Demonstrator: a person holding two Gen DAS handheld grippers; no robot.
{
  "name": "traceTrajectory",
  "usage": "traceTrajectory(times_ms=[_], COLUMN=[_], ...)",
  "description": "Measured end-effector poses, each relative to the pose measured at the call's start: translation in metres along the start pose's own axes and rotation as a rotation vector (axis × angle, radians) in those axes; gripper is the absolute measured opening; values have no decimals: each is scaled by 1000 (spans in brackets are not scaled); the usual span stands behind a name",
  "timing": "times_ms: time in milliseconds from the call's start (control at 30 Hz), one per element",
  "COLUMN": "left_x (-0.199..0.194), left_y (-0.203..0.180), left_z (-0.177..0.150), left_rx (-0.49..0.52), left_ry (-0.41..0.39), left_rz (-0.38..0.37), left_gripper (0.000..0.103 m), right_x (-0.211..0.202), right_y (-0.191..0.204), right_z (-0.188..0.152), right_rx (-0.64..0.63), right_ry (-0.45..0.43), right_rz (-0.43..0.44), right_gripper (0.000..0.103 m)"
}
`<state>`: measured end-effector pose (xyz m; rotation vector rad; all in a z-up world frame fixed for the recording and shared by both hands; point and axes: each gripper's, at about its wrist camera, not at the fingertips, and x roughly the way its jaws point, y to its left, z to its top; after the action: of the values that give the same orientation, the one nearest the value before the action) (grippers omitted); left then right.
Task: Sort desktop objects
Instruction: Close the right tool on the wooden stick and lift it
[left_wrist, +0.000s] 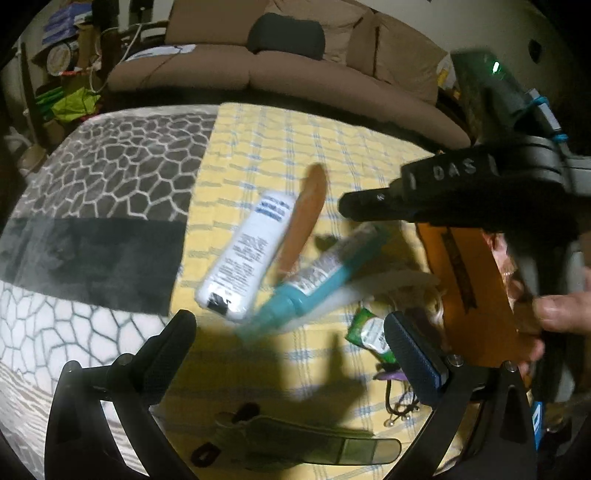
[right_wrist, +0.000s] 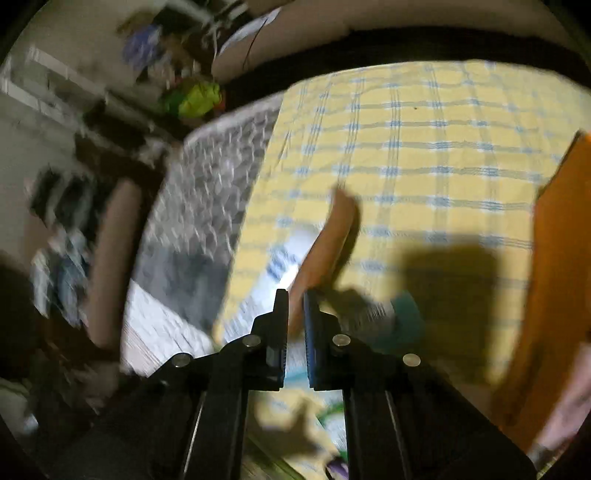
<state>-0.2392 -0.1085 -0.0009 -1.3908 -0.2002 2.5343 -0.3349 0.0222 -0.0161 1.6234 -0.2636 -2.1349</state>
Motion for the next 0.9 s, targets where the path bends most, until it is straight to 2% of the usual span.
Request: traceTrajectory(times_ms=[67, 100, 133, 200, 300, 367, 467, 567, 633, 667, 700, 733, 800, 833, 867, 900], left_x=[2, 1, -1, -3, 0, 8, 25, 39, 50, 59, 65, 73, 82, 84, 86, 88], left_y=[-3, -3, -3, -4, -4, -6, -7, -15, -23, -27, -29, -30, -32, -32, -33, -34], left_z=[-2, -3, -3, 0, 17, 34, 55, 65, 68, 70, 70, 71, 72, 71, 69, 69], left_rx=[4, 6, 11, 35, 100, 186, 277, 356, 418, 445, 455, 463, 473, 471, 464, 465], left_ry=[6, 4, -5, -17, -9, 3, 29, 19, 25, 40, 52, 73, 95, 98, 94, 86], left_rz=[17, 20, 28, 54, 50, 86, 117, 169, 184, 206, 212, 194, 170, 165, 158, 161], left_gripper=[103, 103, 103, 103, 103, 103, 93, 80, 57, 52, 43, 38, 37, 36, 40, 50], right_x=[-5, -6, -7, -5, -3, -2, 15, 38, 49, 56, 63, 67, 66, 66, 64, 62], right_y=[3, 1, -3, -9, -22, -37, -57, -51, -44, -41, -38, -31, -26, -28, -33, -38], right_z=[3, 5, 7, 13, 23, 30, 39, 48, 49, 50, 48, 47, 44, 45, 46, 47], right_rx=[-2, 25, 51, 88, 99, 139, 201, 158, 133, 122, 100, 38, -37, -34, -20, -8], right_ry=[-17, -26, -33, -43, -48, -55, -17, 10, 23, 31, 42, 32, 28, 28, 27, 20], right_rz=[-56, -66, -58, -40, -120, -152, -142, -137, -152, -163, -179, -223, -251, -240, -225, -212], right_gripper=[17, 30, 49, 56, 56, 57, 58, 58, 60, 60, 57, 53, 52, 50, 48, 44])
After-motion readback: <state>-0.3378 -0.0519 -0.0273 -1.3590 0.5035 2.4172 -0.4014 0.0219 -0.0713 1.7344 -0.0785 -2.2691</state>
